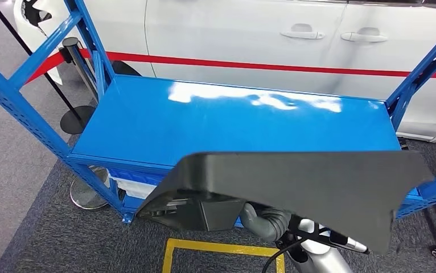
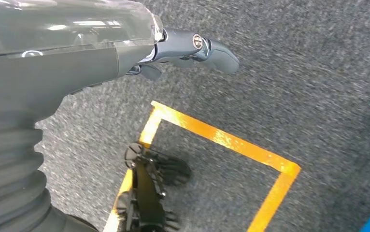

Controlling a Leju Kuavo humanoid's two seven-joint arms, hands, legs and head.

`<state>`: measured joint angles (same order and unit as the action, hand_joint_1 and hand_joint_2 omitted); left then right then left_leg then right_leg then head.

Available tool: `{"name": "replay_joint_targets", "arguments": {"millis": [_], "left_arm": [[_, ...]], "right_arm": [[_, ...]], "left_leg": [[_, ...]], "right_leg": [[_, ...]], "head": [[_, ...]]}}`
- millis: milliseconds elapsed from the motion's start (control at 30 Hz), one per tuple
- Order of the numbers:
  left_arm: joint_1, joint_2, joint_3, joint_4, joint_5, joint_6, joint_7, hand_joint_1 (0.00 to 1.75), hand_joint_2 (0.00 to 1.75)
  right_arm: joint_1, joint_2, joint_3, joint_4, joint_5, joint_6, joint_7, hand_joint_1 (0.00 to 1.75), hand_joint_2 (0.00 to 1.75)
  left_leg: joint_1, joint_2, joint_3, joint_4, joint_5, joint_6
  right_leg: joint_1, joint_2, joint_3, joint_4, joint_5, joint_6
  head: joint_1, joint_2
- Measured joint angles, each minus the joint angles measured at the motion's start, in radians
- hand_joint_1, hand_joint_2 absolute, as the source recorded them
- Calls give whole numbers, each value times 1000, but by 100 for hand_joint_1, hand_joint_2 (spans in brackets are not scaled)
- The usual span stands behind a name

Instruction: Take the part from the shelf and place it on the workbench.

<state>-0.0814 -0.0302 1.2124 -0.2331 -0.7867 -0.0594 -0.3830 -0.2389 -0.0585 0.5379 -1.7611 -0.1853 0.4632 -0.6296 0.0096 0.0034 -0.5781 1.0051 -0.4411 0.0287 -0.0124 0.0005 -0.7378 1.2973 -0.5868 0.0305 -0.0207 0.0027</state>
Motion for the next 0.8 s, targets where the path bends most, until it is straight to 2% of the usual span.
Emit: {"name": "replay_joint_targets", "arguments": {"millis": [33,67,100,133,167,200,233,300,333,367,400,433,467,500,533,567,600,633,667,700,733,767,800], "left_arm": [[0,0,-6,0,-10,-4,-2,0,175],[0,0,-12,0,-20,-6,-3,0,175],[0,0,-18,0,-29,-9,-4,0,175],[0,0,-25,0,-36,-10,-4,0,175],[0,0,-30,0,-40,-9,-4,0,175],[-2,0,-35,0,-44,-9,-4,0,175],[-3,0,-39,0,-47,-8,-5,0,175],[-4,0,-44,0,-50,-7,-5,0,175],[-4,0,-45,0,-51,-6,-5,0,175],[-3,0,-46,0,-51,-6,-5,0,175],[-3,0,-46,0,-51,-4,-5,0,175],[-3,0,-46,0,-51,-3,-4,0,175],[-3,0,-46,0,-51,-1,-4,0,175],[-4,0,-46,0,-50,1,-5,0,175],[-4,0,-46,0,-49,3,-5,0,175],[-5,0,-46,0,-47,4,-6,0,175],[-5,0,-46,0,-45,4,-7,0,175],[-6,1,-46,0,-44,5,-9,0,175],[-6,2,-46,0,-43,5,-12,0,175],[-7,3,-46,0,-43,5,-15,0,175],[-8,5,-47,0,-43,4,-18,0,175],[-8,4,-47,0,-45,2,-21,0,175],[-9,4,-47,0,-47,0,-23,0,175]], "right_arm": [[11,-5,0,-10,12,-12,-7,175,175],[23,-10,0,-21,24,-24,-14,175,175],[34,-15,0,-34,38,-35,-20,175,175],[42,-19,0,-48,52,-44,-25,175,175],[50,-22,1,-60,64,-49,-29,175,175],[56,-25,1,-72,75,-53,-33,175,175],[62,-29,1,-83,83,-53,-36,175,175],[70,-39,1,-97,92,-49,-44,175,175],[72,-43,1,-101,95,-43,-48,175,175],[73,-47,1,-103,97,-38,-53,175,175],[73,-50,1,-104,97,-32,-57,175,175],[73,-52,2,-104,96,-26,-61,175,175],[73,-55,2,-104,95,-21,-63,175,175],[73,-57,2,-104,94,-16,-64,175,175],[73,-59,2,-103,93,-11,-64,175,175],[73,-60,2,-103,93,-8,-65,175,175],[73,-61,2,-103,93,-5,-65,175,175],[73,-62,2,-103,93,-3,-65,175,175],[72,-63,2,-103,94,-2,-65,175,175],[72,-64,2,-103,96,-1,-65,175,175],[72,-65,2,-104,99,-1,-65,175,175],[73,-66,2,-104,103,-1,-66,175,175],[74,-67,2,-104,107,0,-66,175,175]], "left_leg": [[0,0,-15,3,8,-2],[1,0,-28,6,16,-4],[1,0,-39,10,22,-7],[0,-1,-49,15,27,-12],[-1,-1,-54,18,32,-17],[-2,0,-56,20,38,-23],[-2,1,-57,19,44,-29],[0,3,-58,18,51,-42],[1,3,-65,29,35,-47],[2,3,-76,55,2,-51],[3,2,-92,102,-47,-54],[3,2,-111,165,-99,-57],[3,2,-126,232,-138,-58],[3,2,-131,285,-154,-59],[3,1,-123,310,-146,-57],[2,0,-98,301,-120,-53],[1,-6,-56,257,-91,-46],[-1,-23,0,188,-79,-36],[-3,-39,59,105,-82,-27],[-6,-53,103,41,-93,-22],[-9,-62,131,-3,-105,-18],[-12,-59,139,-24,-105,-18],[-11,-53,134,-27,-94,-15]], "right_leg": [[-1,0,16,11,10,1],[-2,0,51,-16,34,1],[-3,0,100,-73,58,0],[-2,0,156,-147,67,-3],[0,1,201,-211,67,-8],[2,2,229,-256,61,-13],[5,3,240,-278,55,-19],[5,4,231,-284,69,-34],[4,5,223,-285,79,-44],[3,6,213,-288,91,-53],[3,8,200,-288,103,-59],[5,11,185,-287,115,-63],[7,15,168,-285,127,-65],[9,19,151,-283,139,-65],[11,24,132,-280,151,-64],[13,30,115,-277,162,-63],[16,36,98,-274,173,-62],[17,42,85,-271,184,-60],[18,47,76,-269,194,-58],[18,51,72,-270,205,-54],[16,55,70,-272,215,-48],[14,60,70,-277,226,-41],[12,62,69,-281,233,-34]], "head": [[0,0],[0,0],[0,0],[0,0],[0,0],[0,0],[0,0],[3,0],[3,0],[3,0],[2,0],[2,0],[2,0],[2,0],[2,0],[2,0],[2,0],[2,0],[2,0],[3,0],[2,0],[0,0],[-1,0]]}}
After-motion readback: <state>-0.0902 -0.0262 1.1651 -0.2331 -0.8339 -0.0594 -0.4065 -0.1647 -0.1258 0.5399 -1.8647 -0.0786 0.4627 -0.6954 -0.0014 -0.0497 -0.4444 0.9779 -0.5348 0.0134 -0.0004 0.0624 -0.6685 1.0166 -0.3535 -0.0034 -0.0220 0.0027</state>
